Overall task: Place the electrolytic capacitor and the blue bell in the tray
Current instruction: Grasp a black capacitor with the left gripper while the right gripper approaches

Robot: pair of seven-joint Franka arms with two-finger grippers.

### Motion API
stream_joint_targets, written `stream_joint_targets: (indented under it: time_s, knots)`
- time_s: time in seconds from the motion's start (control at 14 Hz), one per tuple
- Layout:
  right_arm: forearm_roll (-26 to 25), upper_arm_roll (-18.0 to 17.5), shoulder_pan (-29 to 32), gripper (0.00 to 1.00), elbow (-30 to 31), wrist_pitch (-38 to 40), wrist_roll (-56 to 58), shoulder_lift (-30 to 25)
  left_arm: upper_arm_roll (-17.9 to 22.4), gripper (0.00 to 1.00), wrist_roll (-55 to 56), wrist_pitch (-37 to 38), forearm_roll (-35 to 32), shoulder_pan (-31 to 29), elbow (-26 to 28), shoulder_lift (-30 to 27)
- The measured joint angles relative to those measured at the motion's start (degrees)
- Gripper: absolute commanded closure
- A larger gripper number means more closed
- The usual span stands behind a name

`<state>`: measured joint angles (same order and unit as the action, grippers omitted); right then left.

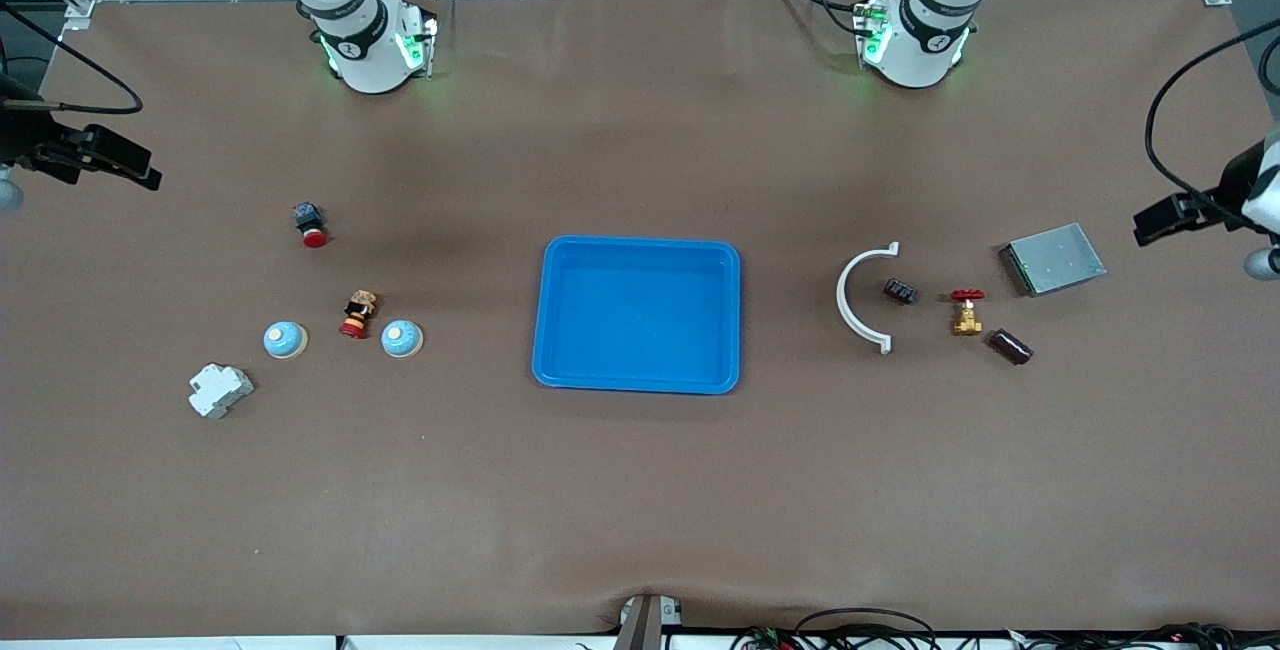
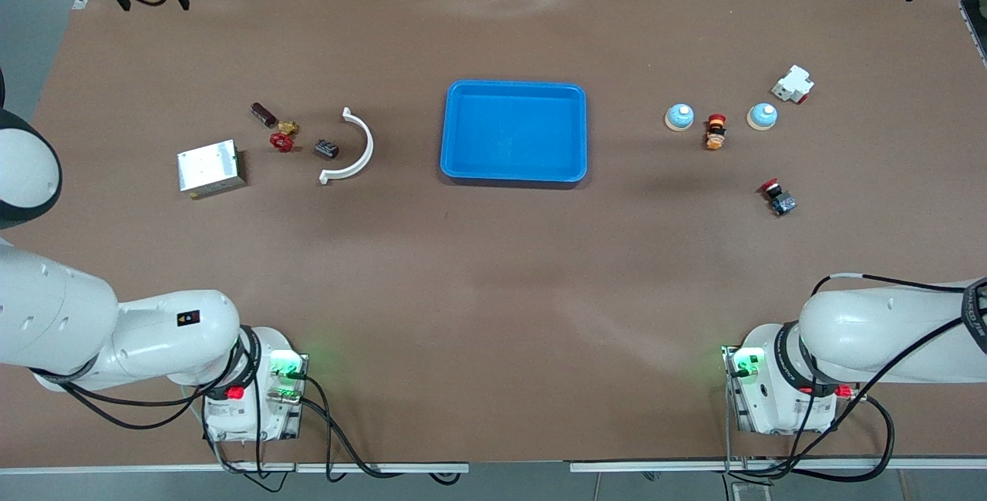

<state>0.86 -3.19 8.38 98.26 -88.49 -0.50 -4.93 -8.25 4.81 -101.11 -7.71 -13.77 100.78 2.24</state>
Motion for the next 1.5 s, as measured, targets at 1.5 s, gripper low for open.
stream_joint_targets:
  time_s: [1.5]
  knots:
    - [0.12,-1.04,-8.68,0.0,11.78,-22.34,-14.21,8.43,-0.41,0.02,24.37,-25.08,9.27,-3.52,8.63,20.72]
